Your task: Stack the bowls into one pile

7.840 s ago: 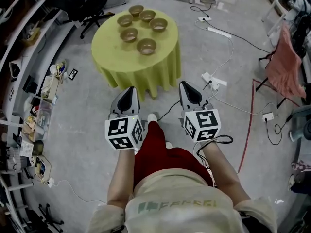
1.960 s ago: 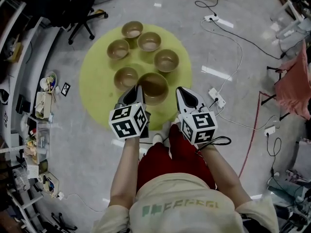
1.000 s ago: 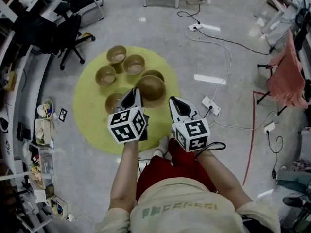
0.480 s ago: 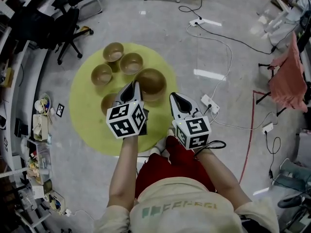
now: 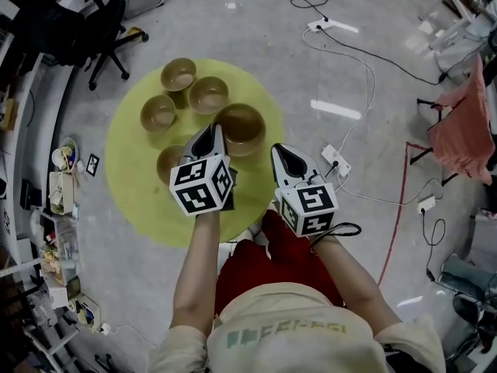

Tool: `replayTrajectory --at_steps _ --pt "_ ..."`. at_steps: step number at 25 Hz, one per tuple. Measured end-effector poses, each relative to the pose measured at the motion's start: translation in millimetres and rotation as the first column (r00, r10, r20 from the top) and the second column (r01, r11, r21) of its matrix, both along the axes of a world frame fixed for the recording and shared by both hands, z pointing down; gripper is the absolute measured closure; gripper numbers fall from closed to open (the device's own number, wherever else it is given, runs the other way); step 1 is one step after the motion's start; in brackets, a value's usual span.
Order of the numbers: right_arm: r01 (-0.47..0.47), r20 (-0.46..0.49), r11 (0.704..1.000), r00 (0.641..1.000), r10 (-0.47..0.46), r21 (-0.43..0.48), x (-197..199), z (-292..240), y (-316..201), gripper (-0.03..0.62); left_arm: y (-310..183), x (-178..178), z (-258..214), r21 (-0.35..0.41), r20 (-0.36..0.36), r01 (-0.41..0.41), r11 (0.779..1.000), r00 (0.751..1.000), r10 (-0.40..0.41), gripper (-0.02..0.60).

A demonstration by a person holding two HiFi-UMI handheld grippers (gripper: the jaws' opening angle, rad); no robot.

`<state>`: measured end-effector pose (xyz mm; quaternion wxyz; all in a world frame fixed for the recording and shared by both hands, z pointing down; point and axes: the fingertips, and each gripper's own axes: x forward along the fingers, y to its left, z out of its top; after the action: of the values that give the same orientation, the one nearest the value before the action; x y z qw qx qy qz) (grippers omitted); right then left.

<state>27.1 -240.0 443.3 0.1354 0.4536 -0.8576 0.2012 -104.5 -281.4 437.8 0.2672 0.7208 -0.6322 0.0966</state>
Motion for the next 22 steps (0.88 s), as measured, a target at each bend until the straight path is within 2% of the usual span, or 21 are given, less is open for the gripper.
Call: replayTrajectory --at_steps 22 --pt "0.045 -0.009 0.998 0.999 -0.045 -0.054 -4.5 27.9 -26.5 0.557 -21.3 -3.2 38.5 -0.08 -0.009 0.038 0.996 0.999 -0.039 0.548"
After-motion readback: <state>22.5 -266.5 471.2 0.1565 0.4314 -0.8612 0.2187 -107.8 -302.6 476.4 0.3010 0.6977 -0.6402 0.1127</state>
